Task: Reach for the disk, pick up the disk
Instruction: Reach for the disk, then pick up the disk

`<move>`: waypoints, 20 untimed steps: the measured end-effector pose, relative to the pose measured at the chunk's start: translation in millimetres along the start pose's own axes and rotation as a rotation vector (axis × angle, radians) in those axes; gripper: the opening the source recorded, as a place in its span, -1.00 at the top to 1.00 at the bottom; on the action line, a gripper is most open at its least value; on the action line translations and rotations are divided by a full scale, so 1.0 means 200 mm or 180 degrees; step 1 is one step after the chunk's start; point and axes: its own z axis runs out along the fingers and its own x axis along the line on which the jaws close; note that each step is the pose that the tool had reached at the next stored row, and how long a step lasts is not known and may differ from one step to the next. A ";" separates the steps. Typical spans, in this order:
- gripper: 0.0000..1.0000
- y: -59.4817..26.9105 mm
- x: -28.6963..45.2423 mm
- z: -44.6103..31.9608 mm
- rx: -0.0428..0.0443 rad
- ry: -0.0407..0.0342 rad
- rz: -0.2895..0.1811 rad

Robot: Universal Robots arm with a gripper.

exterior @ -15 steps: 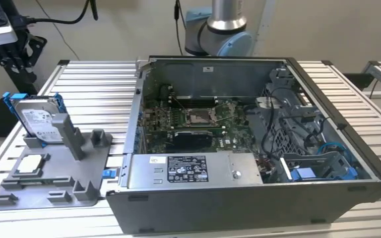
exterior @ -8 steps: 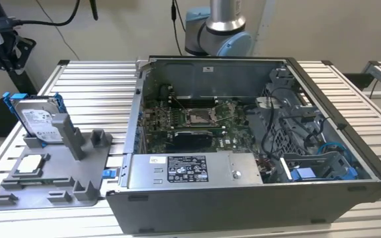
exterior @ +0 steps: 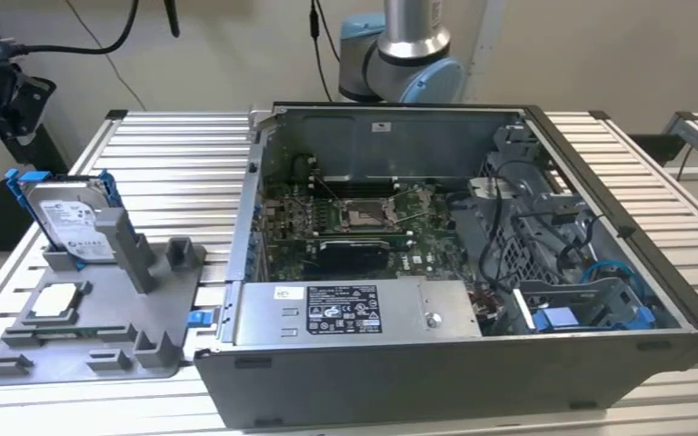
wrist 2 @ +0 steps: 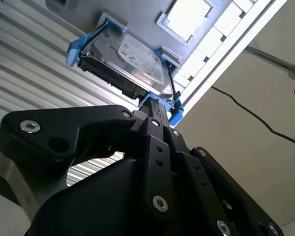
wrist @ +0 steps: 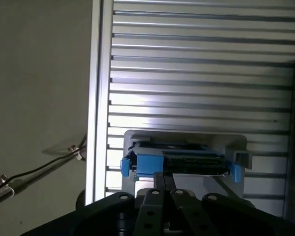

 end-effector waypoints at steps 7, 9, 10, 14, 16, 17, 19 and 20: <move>1.00 0.000 0.000 0.000 0.0000 0.0000 -0.0001; 1.00 0.000 0.000 0.000 0.0000 0.0000 -0.0001; 1.00 0.000 0.000 0.000 0.0000 0.0000 -0.0001; 1.00 0.000 0.000 0.000 0.0000 0.0001 -0.0023; 1.00 0.000 0.000 0.001 0.0000 0.0002 -0.0057; 1.00 0.000 0.000 0.001 0.0000 0.0002 -0.0080; 1.00 0.000 0.000 0.001 0.0000 0.0005 -0.0142; 1.00 0.000 0.000 0.000 0.0000 0.0006 -0.0178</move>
